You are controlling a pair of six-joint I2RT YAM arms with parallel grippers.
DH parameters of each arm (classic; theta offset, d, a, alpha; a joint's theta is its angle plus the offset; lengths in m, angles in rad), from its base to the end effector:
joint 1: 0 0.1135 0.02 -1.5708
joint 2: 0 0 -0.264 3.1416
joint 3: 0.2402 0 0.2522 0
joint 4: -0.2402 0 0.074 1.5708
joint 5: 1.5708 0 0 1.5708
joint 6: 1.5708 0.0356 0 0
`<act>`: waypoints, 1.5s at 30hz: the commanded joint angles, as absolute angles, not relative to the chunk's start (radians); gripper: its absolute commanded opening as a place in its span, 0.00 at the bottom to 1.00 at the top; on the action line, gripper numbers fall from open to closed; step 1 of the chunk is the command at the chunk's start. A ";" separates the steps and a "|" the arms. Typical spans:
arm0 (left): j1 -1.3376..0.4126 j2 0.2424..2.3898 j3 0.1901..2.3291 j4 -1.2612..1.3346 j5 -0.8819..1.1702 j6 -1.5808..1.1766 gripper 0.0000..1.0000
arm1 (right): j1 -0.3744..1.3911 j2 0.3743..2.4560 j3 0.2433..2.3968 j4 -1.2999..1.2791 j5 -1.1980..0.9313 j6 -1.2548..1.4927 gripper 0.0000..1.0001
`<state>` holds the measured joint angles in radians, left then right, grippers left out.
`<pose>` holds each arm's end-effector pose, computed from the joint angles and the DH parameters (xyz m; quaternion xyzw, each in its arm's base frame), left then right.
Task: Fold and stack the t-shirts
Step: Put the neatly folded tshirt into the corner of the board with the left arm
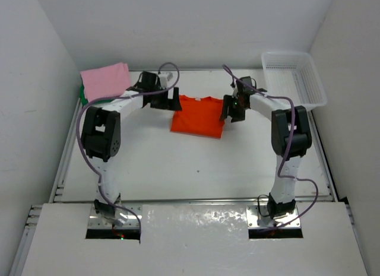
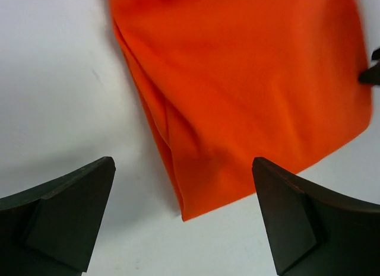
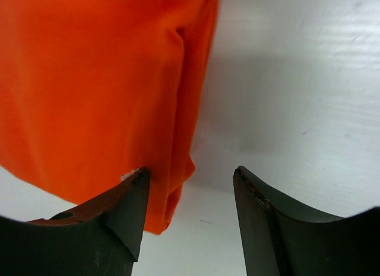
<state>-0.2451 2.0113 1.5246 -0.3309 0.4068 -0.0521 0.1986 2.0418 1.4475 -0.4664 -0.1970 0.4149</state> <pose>0.4332 -0.1229 0.2129 0.1617 0.8994 -0.2391 0.3284 0.4197 0.0916 0.1663 0.0793 0.9600 0.1665 0.2106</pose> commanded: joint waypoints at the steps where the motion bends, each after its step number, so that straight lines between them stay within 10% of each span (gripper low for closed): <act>1: -0.270 2.074 1.444 -0.321 0.483 -0.090 1.00 | 0.196 2.069 1.407 -0.368 -0.282 0.486 0.57; 9: -0.270 2.245 1.479 -0.311 0.487 -0.132 0.95 | 0.198 2.126 1.385 -0.318 -0.321 0.503 0.54; 17: -0.265 2.358 1.456 -0.258 0.765 -0.235 0.52 | 0.198 2.134 1.350 -0.266 -0.353 0.529 0.47; 23: -0.235 2.344 1.462 -0.241 0.779 -0.236 0.00 | 0.198 2.128 1.335 -0.255 -0.364 0.531 0.46; 45: -0.048 2.273 2.044 -0.857 0.206 0.276 0.00 | 0.150 1.828 1.275 -0.462 -0.236 0.356 0.58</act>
